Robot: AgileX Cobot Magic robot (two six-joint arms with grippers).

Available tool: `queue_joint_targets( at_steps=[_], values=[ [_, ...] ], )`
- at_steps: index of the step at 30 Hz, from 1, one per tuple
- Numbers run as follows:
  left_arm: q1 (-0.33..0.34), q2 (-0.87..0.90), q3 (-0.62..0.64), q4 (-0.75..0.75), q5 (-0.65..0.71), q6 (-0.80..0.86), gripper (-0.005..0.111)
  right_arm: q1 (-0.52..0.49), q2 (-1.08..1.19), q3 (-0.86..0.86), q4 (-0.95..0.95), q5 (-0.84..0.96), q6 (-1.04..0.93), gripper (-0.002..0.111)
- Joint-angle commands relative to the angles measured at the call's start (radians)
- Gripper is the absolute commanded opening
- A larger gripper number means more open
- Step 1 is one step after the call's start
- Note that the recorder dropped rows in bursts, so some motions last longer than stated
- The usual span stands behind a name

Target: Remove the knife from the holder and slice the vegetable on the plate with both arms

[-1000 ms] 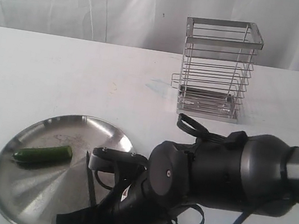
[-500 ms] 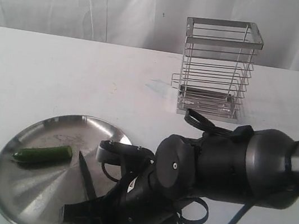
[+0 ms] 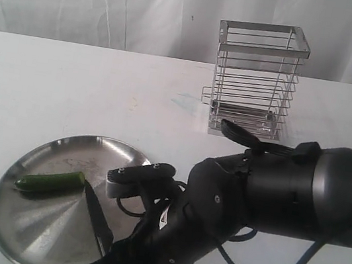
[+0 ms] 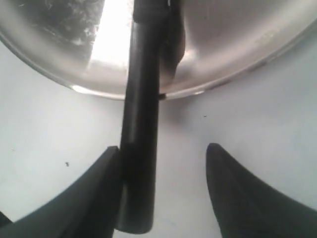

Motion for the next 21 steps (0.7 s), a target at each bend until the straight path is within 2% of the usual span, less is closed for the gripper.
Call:
queue_joint_targets(
  at_steps=[1,8,11,17,21],
  values=[
    [-0.006,-0.004,0.003,-0.009,0.0,-0.001,0.0,-0.005,-0.027,-0.053,-0.182,0.079,-0.015,0.052],
    [-0.006,-0.004,0.003,-0.009,0.0,-0.001,0.0,0.068,-0.044,-0.19,-0.351,0.23,0.001,0.053],
    [-0.006,-0.004,0.003,-0.009,0.0,-0.001,0.0,0.139,-0.046,-0.239,-0.43,0.308,0.063,0.053],
    [-0.006,-0.004,0.003,-0.009,0.0,-0.001,0.0,0.343,0.048,-0.312,-0.774,0.576,0.221,0.053],
    [-0.006,-0.004,0.003,-0.009,0.0,-0.001,0.0,0.404,0.155,-0.377,-0.82,0.688,0.23,0.053]
  ],
)
